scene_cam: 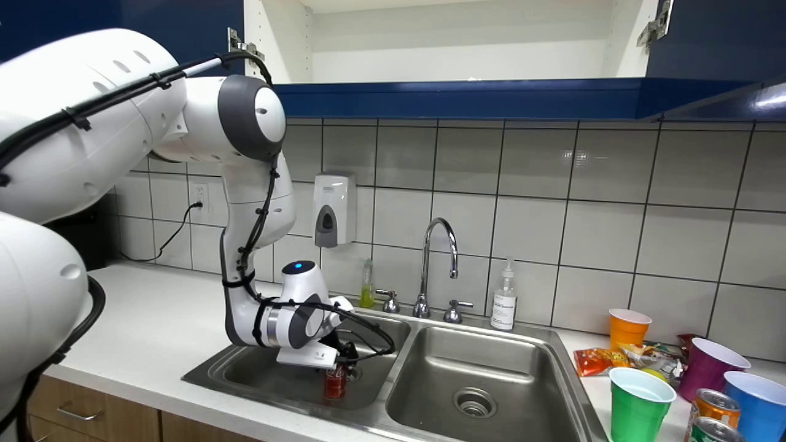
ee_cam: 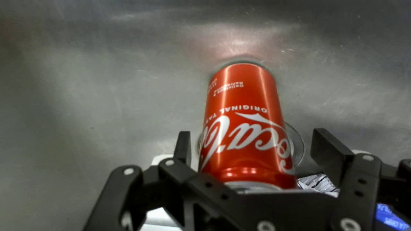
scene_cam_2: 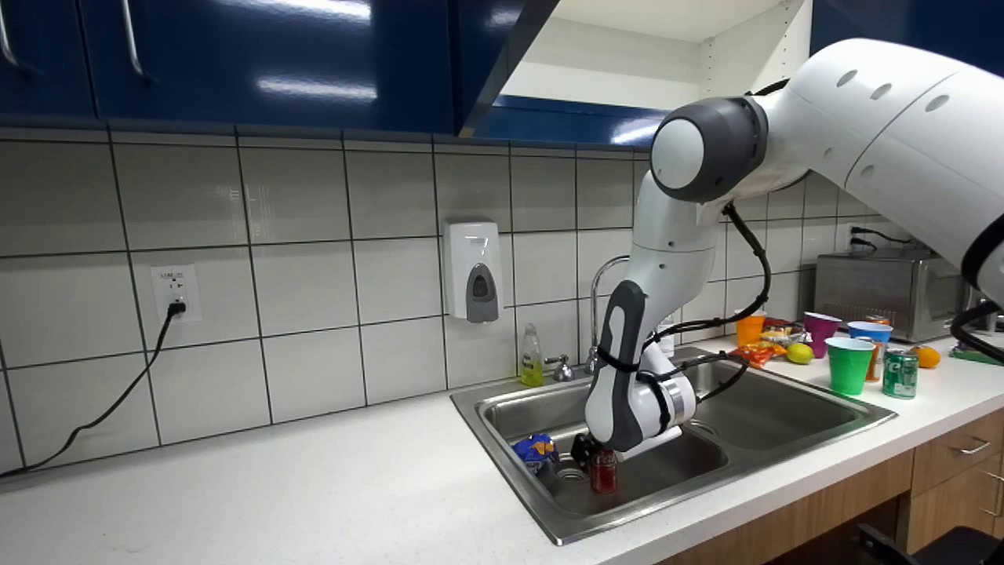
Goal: Put the red can in the open upper cabinet.
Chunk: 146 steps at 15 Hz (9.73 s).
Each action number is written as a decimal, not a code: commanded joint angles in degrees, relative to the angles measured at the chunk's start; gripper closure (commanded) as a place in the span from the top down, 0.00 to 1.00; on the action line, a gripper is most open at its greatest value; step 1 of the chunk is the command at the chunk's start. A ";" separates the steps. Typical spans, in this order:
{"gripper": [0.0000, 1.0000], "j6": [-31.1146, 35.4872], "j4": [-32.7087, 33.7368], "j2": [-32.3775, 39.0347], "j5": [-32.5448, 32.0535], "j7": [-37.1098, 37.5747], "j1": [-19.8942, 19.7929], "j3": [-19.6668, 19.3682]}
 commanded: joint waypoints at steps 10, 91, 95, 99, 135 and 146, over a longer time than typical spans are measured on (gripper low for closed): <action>0.38 1.33 1.19 1.19 0.80 1.29 1.07 -1.08; 0.38 -43.40 -24.57 -55.01 5.84 -5.02 -7.01 11.01; 0.38 -46.66 -25.02 -58.02 6.17 -5.29 -6.46 10.46; 0.38 -49.86 -25.03 -60.75 5.68 -4.98 -6.07 9.85; 0.38 -74.66 -12.59 -74.75 2.20 -3.59 -6.22 7.22; 0.38 -76.20 -9.02 -74.77 0.40 -3.57 -6.49 7.16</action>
